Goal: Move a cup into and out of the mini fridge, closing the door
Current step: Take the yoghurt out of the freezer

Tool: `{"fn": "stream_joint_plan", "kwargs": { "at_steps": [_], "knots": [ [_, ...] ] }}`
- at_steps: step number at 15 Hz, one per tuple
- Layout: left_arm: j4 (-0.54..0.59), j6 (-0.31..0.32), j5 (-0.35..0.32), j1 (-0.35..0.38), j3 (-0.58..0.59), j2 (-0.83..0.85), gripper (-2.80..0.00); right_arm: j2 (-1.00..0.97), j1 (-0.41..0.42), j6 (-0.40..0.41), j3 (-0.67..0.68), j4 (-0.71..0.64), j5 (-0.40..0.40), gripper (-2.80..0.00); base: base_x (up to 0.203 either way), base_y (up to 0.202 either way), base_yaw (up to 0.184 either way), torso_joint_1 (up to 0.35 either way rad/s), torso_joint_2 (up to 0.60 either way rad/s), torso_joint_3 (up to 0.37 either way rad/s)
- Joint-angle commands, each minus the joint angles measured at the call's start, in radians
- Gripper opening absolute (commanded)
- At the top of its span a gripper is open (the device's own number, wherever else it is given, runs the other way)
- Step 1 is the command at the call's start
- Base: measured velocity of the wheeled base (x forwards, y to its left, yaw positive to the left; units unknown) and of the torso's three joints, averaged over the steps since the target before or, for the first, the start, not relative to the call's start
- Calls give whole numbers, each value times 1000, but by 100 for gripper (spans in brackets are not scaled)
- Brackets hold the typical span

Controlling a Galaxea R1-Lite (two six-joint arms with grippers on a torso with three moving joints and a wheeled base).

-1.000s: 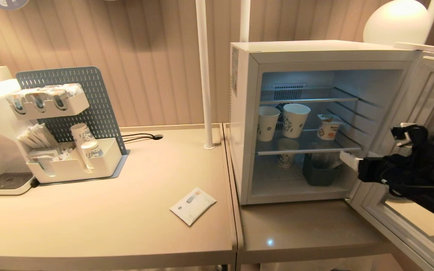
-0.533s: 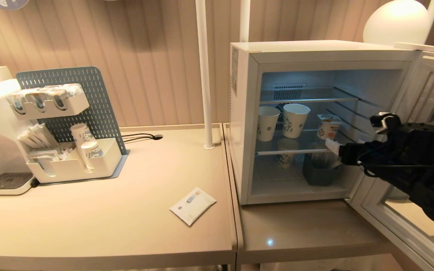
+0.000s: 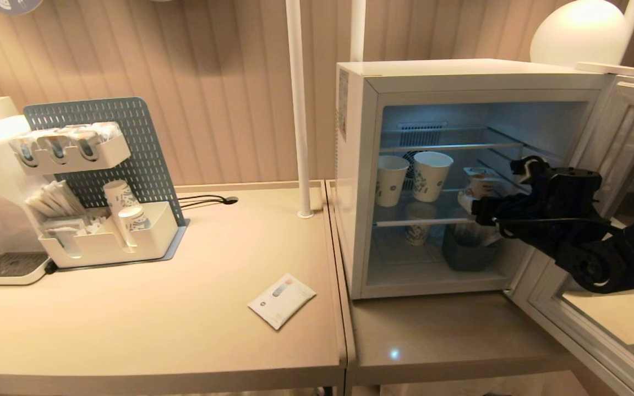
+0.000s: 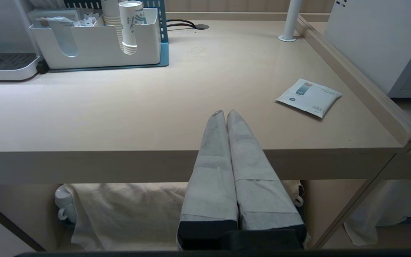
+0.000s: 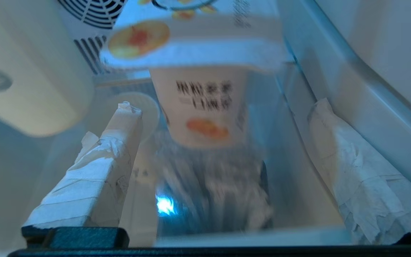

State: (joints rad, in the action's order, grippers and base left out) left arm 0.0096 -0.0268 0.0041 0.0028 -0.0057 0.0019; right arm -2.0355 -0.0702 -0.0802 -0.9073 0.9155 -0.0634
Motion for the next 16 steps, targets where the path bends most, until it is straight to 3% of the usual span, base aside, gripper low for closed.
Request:
{"fn": "stream_joint_plan", "kwargs": {
  "at_steps": [1,11,12,16],
  "knots": [
    [0,-1,1,0,1,0,-280,-30,-11,-1,-36,-3,2,0,0,0,0,0,0,0],
    [0,-1,1,0,1,0,-280,-81,-13,0,-149,-75,2,0,0,0,0,0,0,0],
    [-2,-1,1,0,1,0,-280,-81,-13,0,-154,-78,1,-280,0,0,0,0,0,0],
    [-2,-1,1,0,1,0,-280,-73,-13,0,-149,-84,1,-280,0,0,0,0,0,0]
  ]
}}
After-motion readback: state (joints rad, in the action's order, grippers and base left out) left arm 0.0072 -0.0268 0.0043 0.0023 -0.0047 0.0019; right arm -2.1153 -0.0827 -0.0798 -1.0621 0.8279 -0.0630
